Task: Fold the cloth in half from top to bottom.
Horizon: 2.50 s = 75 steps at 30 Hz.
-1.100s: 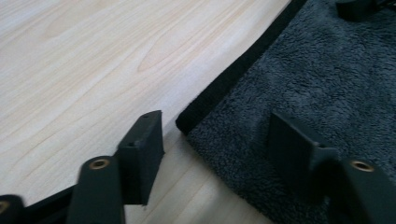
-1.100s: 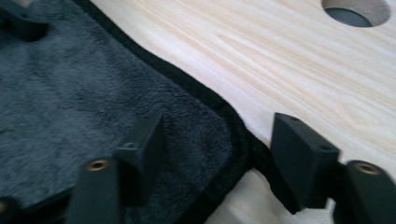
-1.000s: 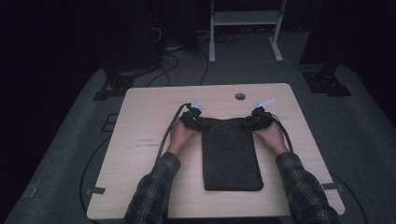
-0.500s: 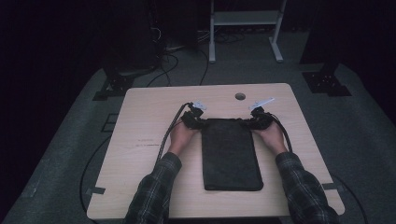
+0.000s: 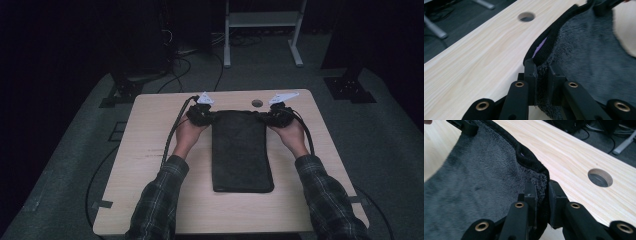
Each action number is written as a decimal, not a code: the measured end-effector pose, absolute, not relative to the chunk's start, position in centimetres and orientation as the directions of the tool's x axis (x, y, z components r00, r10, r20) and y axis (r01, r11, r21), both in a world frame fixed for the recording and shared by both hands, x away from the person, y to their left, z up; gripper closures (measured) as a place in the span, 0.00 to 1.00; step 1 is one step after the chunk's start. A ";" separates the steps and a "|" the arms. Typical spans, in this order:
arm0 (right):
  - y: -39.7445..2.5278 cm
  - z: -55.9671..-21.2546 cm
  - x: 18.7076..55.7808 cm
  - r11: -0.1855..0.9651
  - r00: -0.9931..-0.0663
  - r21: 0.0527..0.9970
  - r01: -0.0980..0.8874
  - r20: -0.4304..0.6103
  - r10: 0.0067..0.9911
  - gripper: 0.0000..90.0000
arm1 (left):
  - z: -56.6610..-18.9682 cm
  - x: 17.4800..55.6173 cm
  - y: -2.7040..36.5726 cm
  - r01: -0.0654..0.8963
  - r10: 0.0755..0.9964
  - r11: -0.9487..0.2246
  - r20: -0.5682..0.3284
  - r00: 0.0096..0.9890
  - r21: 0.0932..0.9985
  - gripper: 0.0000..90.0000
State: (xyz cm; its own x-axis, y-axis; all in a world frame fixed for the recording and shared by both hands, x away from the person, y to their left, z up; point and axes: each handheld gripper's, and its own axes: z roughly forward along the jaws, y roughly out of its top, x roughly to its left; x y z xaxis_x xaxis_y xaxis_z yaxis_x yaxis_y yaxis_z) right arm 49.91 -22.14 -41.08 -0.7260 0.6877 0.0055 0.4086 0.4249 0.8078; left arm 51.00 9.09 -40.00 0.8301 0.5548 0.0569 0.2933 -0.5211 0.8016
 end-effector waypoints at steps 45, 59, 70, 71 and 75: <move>-23.2 -45.2 35.0 0.527 -0.861 0.749 0.400 0.110 0.497 0.77 | -45.5 36.6 11.4 0.397 0.392 -0.563 -0.189 0.901 0.725 0.80; -24.7 -43.0 35.5 0.431 -0.849 0.819 0.377 0.120 0.514 0.82 | -42.3 37.5 12.4 0.365 0.414 -0.496 -0.154 0.897 0.788 0.78; -22.2 -45.1 34.9 0.542 -0.892 0.756 0.368 0.121 0.436 0.85 | -44.8 36.5 10.2 0.366 0.370 -0.571 -0.168 0.914 0.735 0.78; -22.1 -45.3 34.6 0.551 -0.893 0.748 0.370 0.123 0.432 0.85 | -44.9 36.2 10.3 0.366 0.368 -0.577 -0.168 0.914 0.730 0.78; -22.0 -45.7 33.5 0.591 -0.901 0.722 0.359 0.104 0.420 0.83 | -45.6 34.9 11.0 0.370 0.367 -0.595 -0.168 0.915 0.713 0.78</move>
